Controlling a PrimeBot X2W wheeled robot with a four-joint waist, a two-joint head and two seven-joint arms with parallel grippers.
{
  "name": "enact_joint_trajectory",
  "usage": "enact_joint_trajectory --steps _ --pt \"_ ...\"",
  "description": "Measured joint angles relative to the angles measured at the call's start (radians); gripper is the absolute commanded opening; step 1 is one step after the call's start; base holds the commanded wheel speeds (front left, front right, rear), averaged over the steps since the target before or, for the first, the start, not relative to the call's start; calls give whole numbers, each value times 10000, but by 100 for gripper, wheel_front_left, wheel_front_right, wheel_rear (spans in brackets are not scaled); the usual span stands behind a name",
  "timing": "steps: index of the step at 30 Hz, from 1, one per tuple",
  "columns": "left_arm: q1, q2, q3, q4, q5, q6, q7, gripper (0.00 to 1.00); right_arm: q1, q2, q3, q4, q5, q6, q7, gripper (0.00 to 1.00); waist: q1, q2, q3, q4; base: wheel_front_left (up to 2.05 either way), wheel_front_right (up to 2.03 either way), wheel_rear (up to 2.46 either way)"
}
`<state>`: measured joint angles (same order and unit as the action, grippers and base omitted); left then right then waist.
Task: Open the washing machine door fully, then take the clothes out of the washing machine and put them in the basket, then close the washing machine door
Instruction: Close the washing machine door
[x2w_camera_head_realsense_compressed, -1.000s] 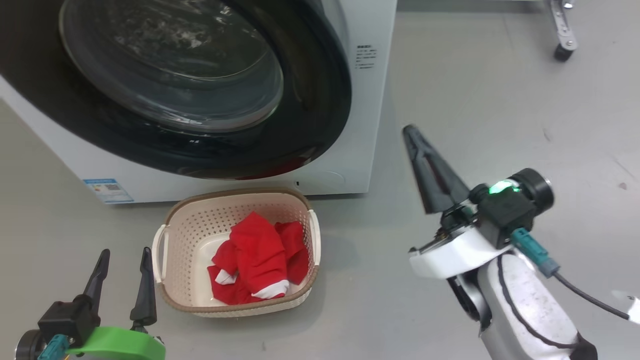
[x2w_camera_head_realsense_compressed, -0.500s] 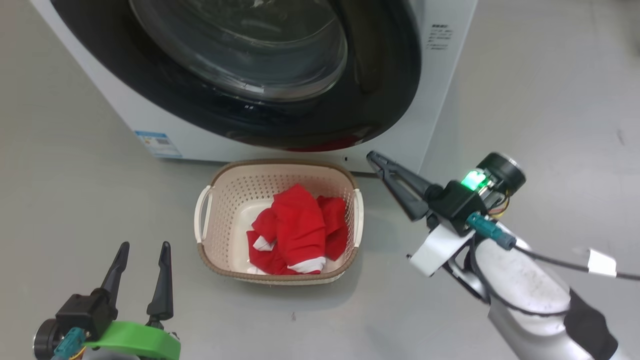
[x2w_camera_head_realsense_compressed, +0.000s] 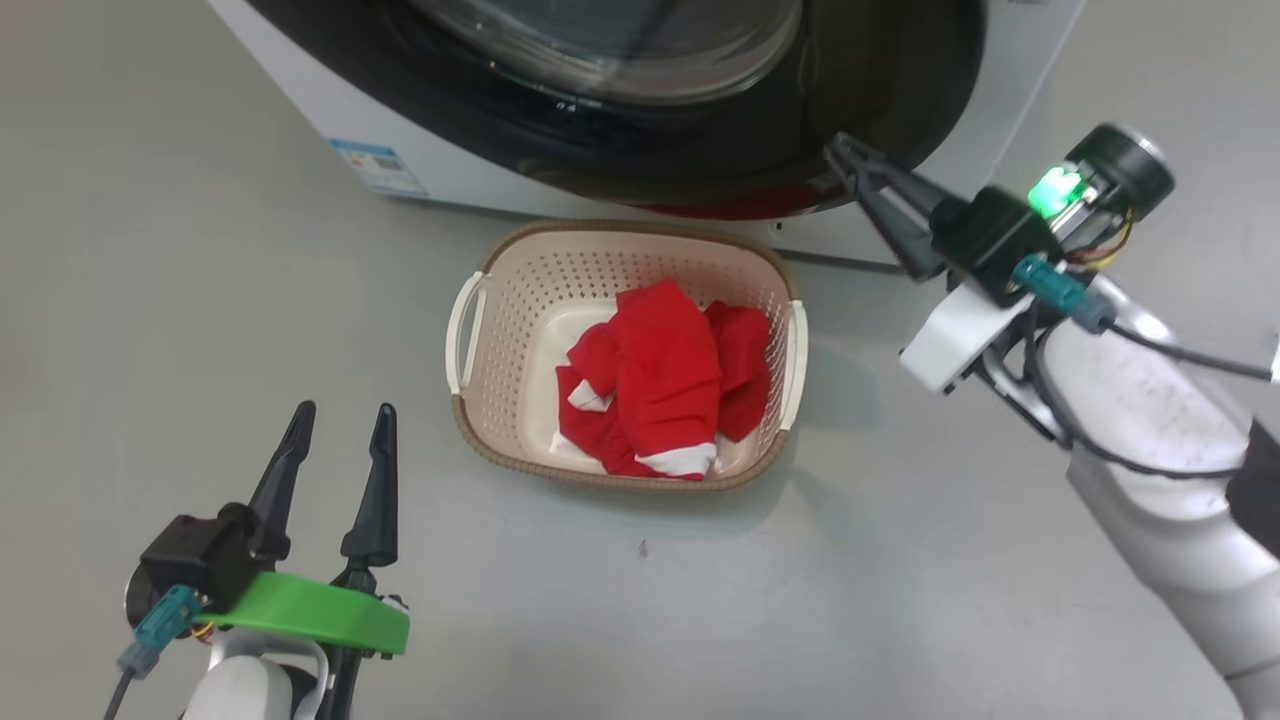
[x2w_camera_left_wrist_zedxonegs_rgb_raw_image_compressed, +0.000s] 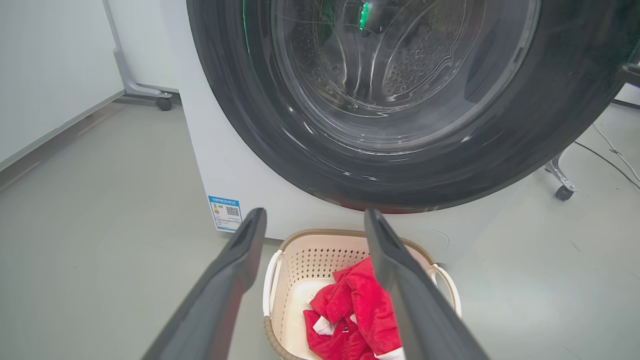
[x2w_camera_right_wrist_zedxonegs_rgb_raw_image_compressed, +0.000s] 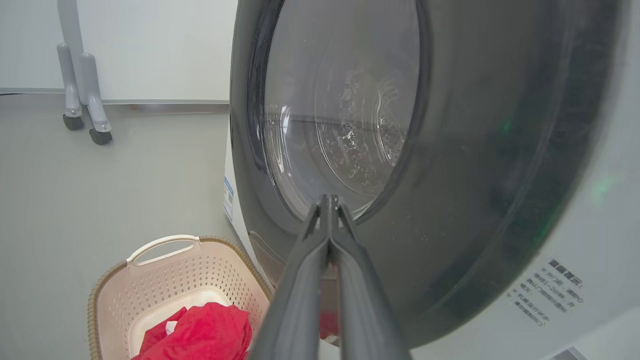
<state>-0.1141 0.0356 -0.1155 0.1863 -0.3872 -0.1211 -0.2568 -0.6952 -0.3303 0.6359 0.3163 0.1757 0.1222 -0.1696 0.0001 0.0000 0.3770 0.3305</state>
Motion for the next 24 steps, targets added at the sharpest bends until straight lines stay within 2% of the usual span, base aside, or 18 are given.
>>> enact_joint_trajectory --steps 12,14,24 --pt "-482 -31 -309 -44 -288 0 0 100 -1895 -493 12 813 171 0 113 0 0 0 1109 517 0 0 0" --pt "-547 -38 -376 -42 -357 0 0 100 -2092 -510 -69 945 203 88 86 0 1 0 1250 551 0 0 0" --pt "-878 -67 -734 -27 -370 -2 0 100 -3016 -581 -558 1712 518 109 56 0 1 0 1693 619 0 0 0"
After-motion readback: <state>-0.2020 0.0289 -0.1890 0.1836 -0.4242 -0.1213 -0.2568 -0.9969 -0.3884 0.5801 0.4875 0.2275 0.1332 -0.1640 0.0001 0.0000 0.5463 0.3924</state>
